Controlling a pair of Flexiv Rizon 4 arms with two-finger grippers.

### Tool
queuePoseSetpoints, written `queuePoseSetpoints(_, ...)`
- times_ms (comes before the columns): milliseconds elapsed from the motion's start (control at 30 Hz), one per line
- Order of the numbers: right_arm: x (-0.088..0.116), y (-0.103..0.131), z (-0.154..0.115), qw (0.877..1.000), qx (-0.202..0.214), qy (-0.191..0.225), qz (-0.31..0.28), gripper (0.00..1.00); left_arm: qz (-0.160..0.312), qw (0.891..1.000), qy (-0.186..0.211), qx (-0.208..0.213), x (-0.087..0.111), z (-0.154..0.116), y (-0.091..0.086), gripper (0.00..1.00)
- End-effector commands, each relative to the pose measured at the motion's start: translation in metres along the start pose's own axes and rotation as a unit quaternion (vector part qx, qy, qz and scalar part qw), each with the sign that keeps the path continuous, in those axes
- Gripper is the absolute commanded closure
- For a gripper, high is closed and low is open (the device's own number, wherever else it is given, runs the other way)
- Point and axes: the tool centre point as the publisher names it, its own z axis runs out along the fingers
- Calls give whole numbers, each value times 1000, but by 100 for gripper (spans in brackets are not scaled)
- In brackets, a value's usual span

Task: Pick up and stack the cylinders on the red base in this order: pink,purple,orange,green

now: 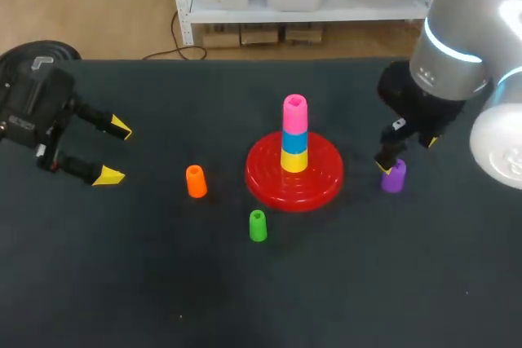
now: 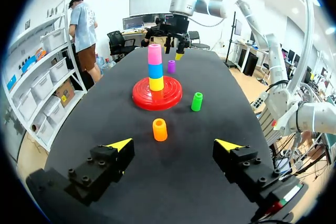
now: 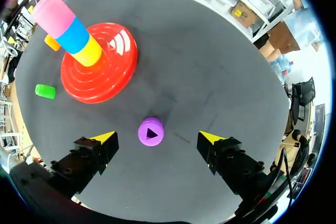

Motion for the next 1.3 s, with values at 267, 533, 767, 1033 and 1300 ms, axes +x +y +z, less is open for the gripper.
queuePoseSetpoints(267,-7,5,20,1000,-4,29,-4,0,1,1000,-1,0,1,0,0,0)
queuePoseSetpoints(533,-3,6,27,999,-9,34,2,0,1,1000,-1,0,1,0,0,0)
queuePoseSetpoints(767,0,9,29,999,-7,37,3,0,1,1000,-1,0,1,0,0,0)
queuePoseSetpoints(1033,6,12,32,999,-11,42,7,0,1,1000,-1,0,1,0,0,0)
queuePoseSetpoints(1300,7,14,34,999,-11,45,8,0,1,1000,-1,0,1,0,0,0)
